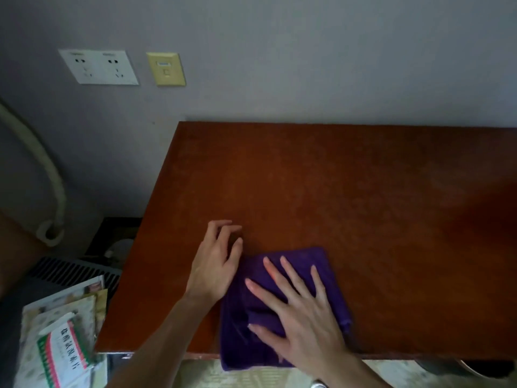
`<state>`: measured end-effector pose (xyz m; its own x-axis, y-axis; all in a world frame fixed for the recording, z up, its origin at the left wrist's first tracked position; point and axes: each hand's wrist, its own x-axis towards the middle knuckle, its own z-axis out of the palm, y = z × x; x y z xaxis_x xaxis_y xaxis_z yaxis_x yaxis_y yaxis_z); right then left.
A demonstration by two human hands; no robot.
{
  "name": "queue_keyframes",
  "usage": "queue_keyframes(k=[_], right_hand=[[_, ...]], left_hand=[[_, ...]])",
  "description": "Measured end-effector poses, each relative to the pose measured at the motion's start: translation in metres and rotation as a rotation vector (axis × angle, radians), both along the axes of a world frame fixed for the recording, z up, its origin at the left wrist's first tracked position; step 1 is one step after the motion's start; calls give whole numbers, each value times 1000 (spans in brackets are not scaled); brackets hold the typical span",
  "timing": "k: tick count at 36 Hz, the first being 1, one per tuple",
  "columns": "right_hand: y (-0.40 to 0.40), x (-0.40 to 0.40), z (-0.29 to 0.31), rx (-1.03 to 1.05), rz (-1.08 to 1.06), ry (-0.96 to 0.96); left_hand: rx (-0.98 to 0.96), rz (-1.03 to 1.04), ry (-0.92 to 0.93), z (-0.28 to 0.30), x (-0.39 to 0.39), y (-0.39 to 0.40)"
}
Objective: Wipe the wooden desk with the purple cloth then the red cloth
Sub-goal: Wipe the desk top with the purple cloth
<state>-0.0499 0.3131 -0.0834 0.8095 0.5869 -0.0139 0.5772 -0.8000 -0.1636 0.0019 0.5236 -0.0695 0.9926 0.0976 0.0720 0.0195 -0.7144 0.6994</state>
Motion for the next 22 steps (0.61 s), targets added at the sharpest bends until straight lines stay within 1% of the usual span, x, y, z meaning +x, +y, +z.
queue_keyframes(k=[3, 7, 8, 9, 14, 18, 20, 22], right_hand=[[0, 44, -3, 46, -43, -1], [6, 129, -3, 69, -126, -4], [9, 153, -3, 75, -141, 3], [11, 177, -2, 82, -149, 0], [25, 283, -6, 116, -143, -43], [38, 355, -7, 125, -217, -40], [41, 386, -7, 125, -247, -38], [42, 413, -6, 116, -242, -24]], left_hand=[[-19, 23, -15, -2, 14, -7], [-165, 202, -41, -2, 27, -13], [-180, 210, -39, -3, 31, -15], [-160, 191, -41, -5, 34, -18], [84, 36, -57, -19, 56, -40], [313, -93, -41, -23, 74, -66], [394, -80, -2, -24, 81, -76], [425, -61, 25, -24, 83, -80]])
